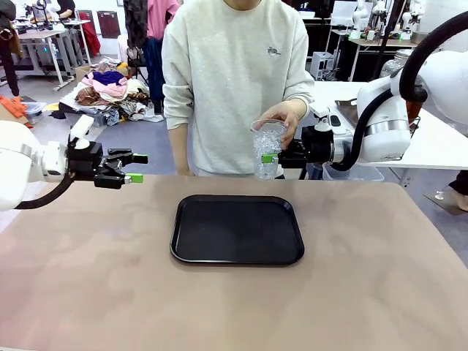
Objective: Pour the drink into the iced cup.
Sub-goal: Open the gripper to release the iced cup you were holding.
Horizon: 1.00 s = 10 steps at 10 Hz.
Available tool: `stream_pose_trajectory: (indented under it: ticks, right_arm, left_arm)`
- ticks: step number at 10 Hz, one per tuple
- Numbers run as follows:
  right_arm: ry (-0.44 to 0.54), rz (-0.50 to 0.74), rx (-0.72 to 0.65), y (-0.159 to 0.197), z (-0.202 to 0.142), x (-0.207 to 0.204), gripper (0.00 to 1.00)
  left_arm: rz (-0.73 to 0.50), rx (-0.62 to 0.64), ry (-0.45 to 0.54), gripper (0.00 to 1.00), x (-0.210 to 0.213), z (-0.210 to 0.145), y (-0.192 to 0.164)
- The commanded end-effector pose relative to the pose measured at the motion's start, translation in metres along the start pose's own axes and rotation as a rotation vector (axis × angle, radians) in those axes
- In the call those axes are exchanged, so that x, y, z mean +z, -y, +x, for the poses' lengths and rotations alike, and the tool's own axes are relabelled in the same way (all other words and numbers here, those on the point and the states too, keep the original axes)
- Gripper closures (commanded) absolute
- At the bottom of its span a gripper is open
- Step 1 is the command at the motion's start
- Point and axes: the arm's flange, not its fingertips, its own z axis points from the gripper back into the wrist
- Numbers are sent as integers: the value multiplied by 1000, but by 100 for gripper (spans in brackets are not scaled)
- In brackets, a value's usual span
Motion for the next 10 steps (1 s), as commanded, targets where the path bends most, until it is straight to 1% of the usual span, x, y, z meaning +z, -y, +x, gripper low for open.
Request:
stream_pose_trajectory:
  ticks: [1, 6, 7, 8, 9, 10]
  right_arm:
    - [1, 1, 12, -1, 5, -1, 30]
    - [1, 1, 12, -1, 5, -1, 30]
    - [0, 0, 2, 0, 1, 0, 27]
    - [3, 10, -9, -1, 1, 1, 7]
    - [-2, 26, -23, -2, 1, 3, 0]
    - [-4, 32, -31, -4, -1, 6, 0]
  left_arm:
    - [7, -2, 7, 0, -1, 2, 0]
    - [7, -2, 7, 0, -1, 2, 0]
    - [7, -2, 7, 0, -1, 2, 0]
    - [7, -2, 7, 0, -1, 2, 0]
    - [7, -2, 7, 0, -1, 2, 0]
    - [7, -2, 7, 0, -1, 2, 0]
